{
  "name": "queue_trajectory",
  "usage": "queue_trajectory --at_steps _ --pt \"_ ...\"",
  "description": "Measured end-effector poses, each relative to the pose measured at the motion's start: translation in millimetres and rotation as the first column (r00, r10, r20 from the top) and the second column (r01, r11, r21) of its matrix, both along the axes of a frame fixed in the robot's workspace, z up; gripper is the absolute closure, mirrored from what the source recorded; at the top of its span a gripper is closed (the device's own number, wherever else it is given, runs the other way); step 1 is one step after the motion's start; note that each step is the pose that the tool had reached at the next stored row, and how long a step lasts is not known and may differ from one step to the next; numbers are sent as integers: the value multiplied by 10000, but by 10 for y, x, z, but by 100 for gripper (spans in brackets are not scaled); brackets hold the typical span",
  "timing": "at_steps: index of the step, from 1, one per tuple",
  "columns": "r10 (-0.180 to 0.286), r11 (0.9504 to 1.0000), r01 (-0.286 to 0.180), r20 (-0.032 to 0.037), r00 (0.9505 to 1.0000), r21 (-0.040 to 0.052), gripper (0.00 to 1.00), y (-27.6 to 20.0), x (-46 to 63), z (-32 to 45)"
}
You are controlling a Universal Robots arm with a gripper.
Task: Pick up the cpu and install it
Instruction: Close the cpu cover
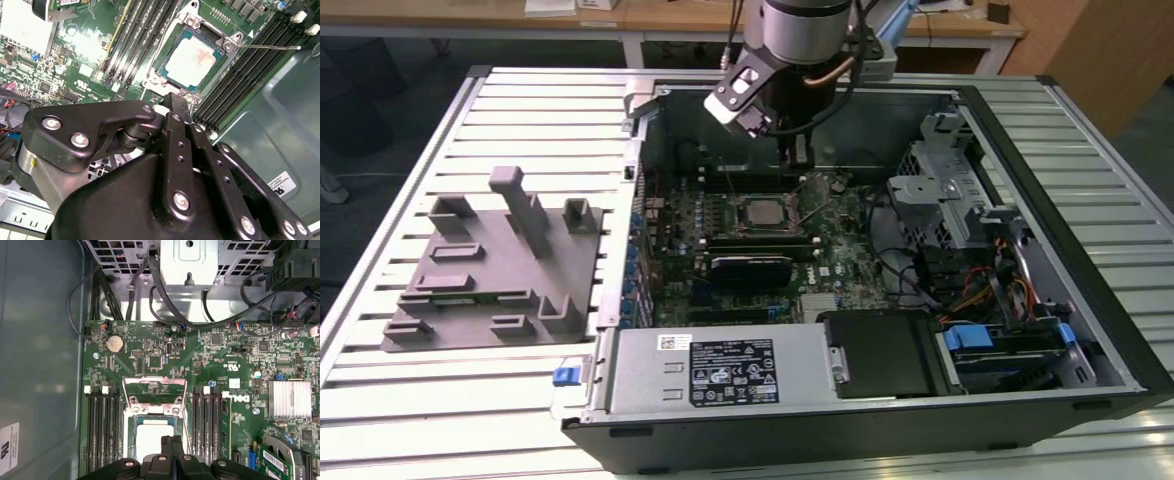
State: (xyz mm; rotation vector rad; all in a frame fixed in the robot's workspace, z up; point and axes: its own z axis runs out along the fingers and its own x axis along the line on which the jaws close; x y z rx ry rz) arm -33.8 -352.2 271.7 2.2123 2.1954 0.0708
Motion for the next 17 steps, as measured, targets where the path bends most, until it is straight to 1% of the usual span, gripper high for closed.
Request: queue_trajectory --at_steps 3,7,9,10,13,14,17 --pt "-2 10000 2 0 10000 0 89 0 0 23" --pt "-1 10000 1 -1 10000 3 89 0 3 25" --pt "-2 10000 2 -17 10000 1 89 0 20 26" --pt "-2 10000 2 -36 10000 0 89 0 34 26" --pt "-3 10000 3 -214 9998 0 89 0 102 25" --pt "-2 10000 2 -251 9997 1 89 0 121 24" --pt "-3 10000 3 -258 9997 -1 89 0 135 23"
